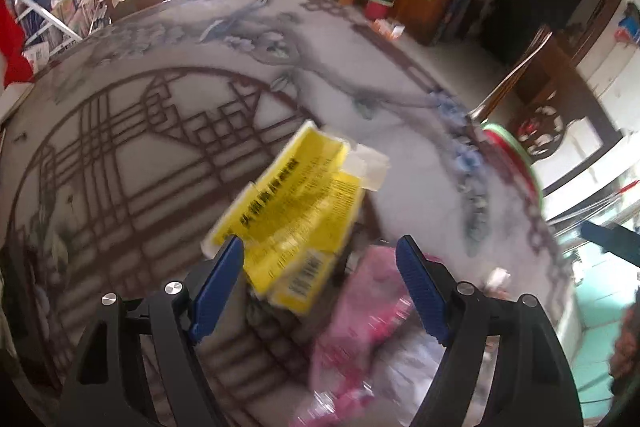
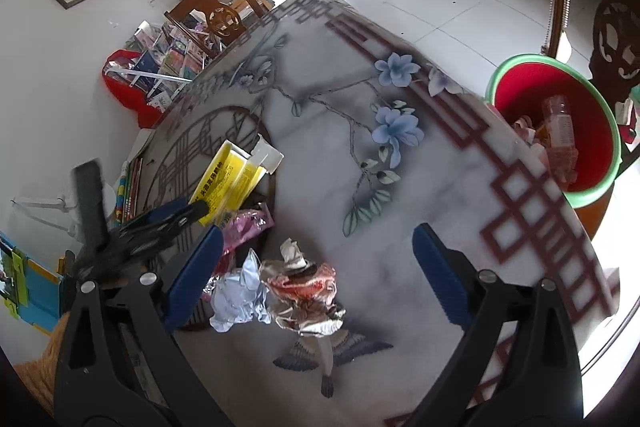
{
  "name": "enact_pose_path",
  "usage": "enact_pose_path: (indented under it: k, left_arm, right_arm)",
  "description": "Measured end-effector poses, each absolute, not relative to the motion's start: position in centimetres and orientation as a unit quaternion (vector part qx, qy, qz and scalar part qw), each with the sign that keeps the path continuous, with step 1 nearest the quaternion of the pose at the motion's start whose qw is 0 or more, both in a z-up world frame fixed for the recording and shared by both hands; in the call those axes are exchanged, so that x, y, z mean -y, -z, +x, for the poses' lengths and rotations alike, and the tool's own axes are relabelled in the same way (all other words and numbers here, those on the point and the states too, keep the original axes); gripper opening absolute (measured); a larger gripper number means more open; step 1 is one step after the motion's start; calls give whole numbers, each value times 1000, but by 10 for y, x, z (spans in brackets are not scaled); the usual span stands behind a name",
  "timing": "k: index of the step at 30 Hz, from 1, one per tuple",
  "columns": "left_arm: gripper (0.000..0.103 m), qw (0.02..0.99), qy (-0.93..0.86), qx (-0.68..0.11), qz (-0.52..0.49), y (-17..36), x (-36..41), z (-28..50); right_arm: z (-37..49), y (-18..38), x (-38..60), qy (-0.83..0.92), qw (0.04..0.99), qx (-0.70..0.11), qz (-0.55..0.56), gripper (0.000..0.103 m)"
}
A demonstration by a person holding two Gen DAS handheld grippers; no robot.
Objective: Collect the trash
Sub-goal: 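Move both open tools back over the table toward the yellow packets, then grasp the yellow snack packets with the left tool while the right tool grasps crumpled foil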
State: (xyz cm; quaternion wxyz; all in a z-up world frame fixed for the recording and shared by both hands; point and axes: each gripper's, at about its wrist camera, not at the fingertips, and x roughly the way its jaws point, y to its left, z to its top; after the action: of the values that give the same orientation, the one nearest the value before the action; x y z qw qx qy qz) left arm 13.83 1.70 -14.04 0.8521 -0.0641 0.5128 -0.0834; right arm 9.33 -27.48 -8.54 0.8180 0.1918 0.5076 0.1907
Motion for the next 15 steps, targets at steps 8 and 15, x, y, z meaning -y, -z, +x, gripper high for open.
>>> enact_pose_path:
  k: [8,15]
  left_arm:
    - [73,831,63,-551,-44,178,-22,171]
    - [36,846,67,-524,-72,160,-36,156]
  right_arm:
    - [86,86,274,-182,818,-512,190,94]
    - [88,90,253,-200,811,-522,171,94]
